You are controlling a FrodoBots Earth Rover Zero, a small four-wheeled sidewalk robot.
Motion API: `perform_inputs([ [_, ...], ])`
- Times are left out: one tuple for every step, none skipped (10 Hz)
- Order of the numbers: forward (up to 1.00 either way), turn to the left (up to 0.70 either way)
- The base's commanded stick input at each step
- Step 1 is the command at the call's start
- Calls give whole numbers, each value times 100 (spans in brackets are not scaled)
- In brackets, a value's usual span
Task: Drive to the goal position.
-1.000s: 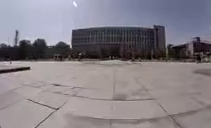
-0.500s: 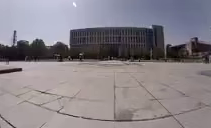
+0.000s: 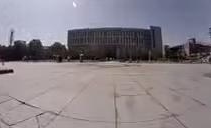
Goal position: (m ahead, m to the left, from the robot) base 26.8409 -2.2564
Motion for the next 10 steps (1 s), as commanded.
perform_inputs([
  [100, 0],
  [100, 0],
  [100, 0],
  [100, 0],
  [100, 0],
  [100, 0],
  [100, 0],
  [100, 0],
  [100, 0],
  [100, 0],
])
